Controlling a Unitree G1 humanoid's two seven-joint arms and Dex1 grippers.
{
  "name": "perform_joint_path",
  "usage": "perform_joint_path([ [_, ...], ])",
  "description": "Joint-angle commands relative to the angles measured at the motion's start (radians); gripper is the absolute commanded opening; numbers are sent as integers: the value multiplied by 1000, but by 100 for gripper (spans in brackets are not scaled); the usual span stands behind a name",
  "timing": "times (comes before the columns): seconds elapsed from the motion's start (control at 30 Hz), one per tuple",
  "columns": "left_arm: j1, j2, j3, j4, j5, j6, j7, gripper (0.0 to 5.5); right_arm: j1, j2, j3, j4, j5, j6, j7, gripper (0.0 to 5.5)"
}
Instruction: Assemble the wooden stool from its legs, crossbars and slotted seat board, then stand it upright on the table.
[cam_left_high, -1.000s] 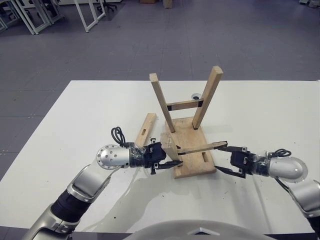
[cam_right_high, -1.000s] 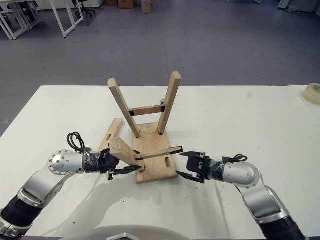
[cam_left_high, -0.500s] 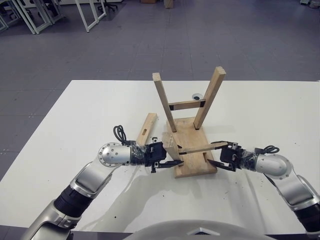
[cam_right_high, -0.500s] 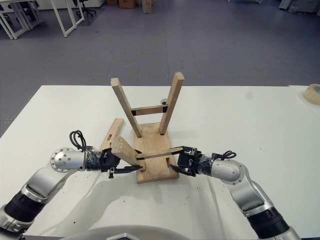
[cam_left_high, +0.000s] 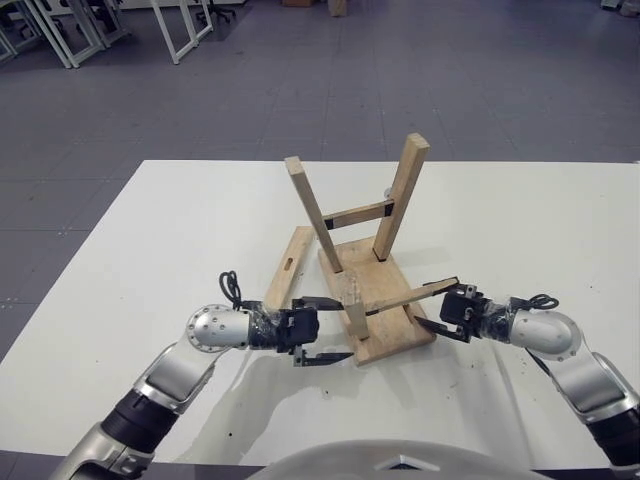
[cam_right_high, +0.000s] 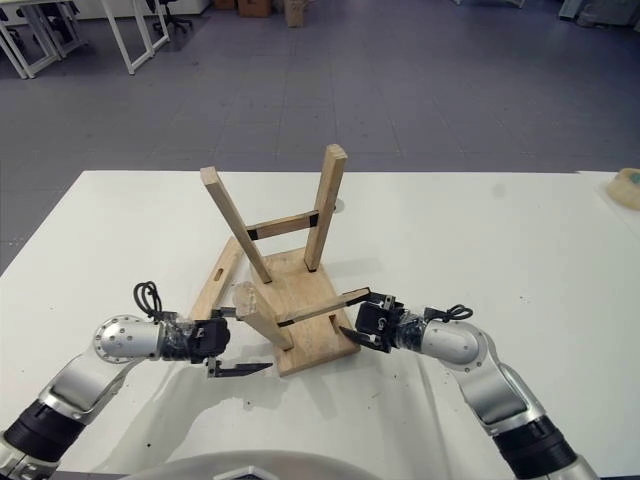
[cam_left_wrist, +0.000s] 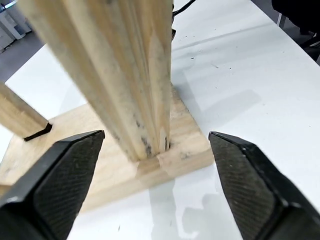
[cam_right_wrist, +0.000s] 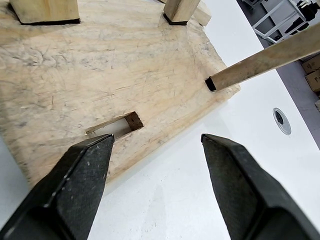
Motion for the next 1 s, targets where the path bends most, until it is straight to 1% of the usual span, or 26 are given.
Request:
perform_joint_path([
  [0.03, 49, 54, 134, 3, -13, 38, 32, 406, 103, 39, 53, 126, -35, 104, -16, 323],
  [0.13, 57, 38, 252, 3, -47, 134, 119, 406, 118, 97, 9, 144, 28, 94, -66, 323],
  [0.2, 100, -13, 312, -18, -34, 227, 251, 406, 130, 135, -37, 107, 84, 69, -100, 323],
  [0.3, 218, -96, 342, -102, -11, 360, 420, 406, 135, 188, -96, 49, 159, 46, -137, 323],
  [0.37, 285, -147, 349, -167, -25, 459, 497, 406, 139, 209, -127, 18, 190, 39, -150, 323],
  [0.47, 322, -209, 361, -238, -49, 600, 582, 406, 134, 211, -142, 9, 194, 44, -152, 323],
  [0.53, 309, -242, 357, -248, -36, 664, 636, 406, 131, 212, -141, 4, 192, 50, -149, 323],
  [0.7, 299, -293, 339, -209, 3, 737, 714, 406, 127, 214, -142, 5, 188, 52, -145, 323],
  [0.8, 283, -320, 321, -149, 21, 717, 718, 406, 131, 217, -161, 20, 200, 39, -148, 323],
  [0.87, 273, -327, 321, -110, 35, 691, 717, 375, 133, 218, -177, 36, 212, 23, -137, 323],
  [1.0, 233, -344, 358, -31, 62, 658, 748, 302, 132, 218, -262, 39, 292, 4, -110, 323],
])
